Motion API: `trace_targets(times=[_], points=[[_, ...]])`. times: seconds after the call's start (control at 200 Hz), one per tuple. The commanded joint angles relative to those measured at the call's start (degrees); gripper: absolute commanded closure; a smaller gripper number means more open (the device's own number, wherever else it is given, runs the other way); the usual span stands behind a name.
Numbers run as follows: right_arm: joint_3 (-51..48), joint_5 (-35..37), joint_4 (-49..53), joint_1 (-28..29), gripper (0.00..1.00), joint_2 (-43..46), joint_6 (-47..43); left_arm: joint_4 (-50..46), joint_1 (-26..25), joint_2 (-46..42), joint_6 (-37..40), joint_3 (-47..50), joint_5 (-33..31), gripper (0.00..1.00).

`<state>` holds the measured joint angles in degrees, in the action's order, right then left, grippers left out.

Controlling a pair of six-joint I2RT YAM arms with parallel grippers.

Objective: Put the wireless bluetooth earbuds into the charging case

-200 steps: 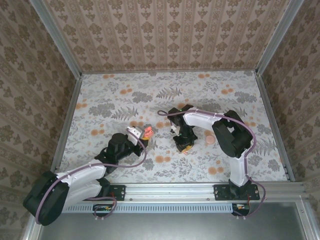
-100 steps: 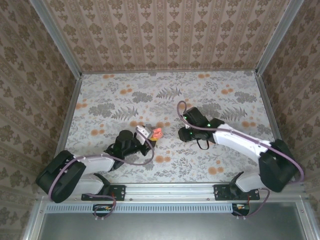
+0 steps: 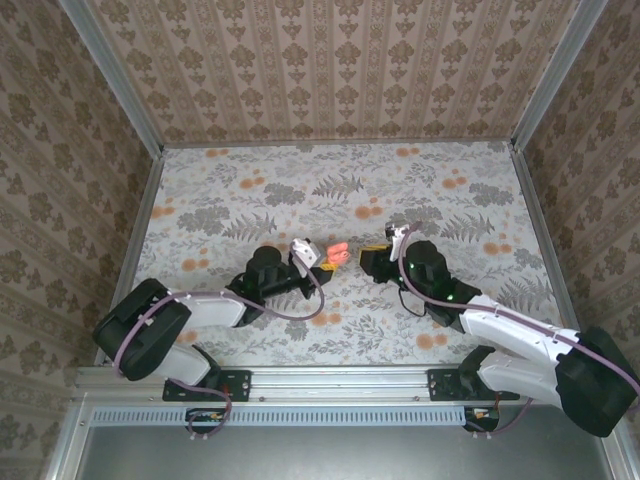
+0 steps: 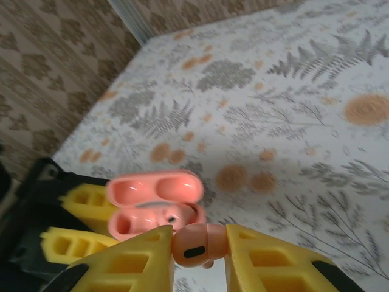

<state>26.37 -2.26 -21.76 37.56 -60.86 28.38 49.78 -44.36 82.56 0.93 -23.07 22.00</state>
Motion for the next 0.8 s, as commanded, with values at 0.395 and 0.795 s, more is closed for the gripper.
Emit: trace_targets(times=[0.395,0.795], points=[[0.78,-5.55,-14.49,2.78,0.75,-5.14,1.94,4.67,-0.85,1.67,-0.43,-3.11,1.29,0.85],[1.32,-4.39,-18.31,4.27,0.76,-9.09,2.66,4.71,-1.17,1.06,-0.58,-3.25,1.12,0.85]])
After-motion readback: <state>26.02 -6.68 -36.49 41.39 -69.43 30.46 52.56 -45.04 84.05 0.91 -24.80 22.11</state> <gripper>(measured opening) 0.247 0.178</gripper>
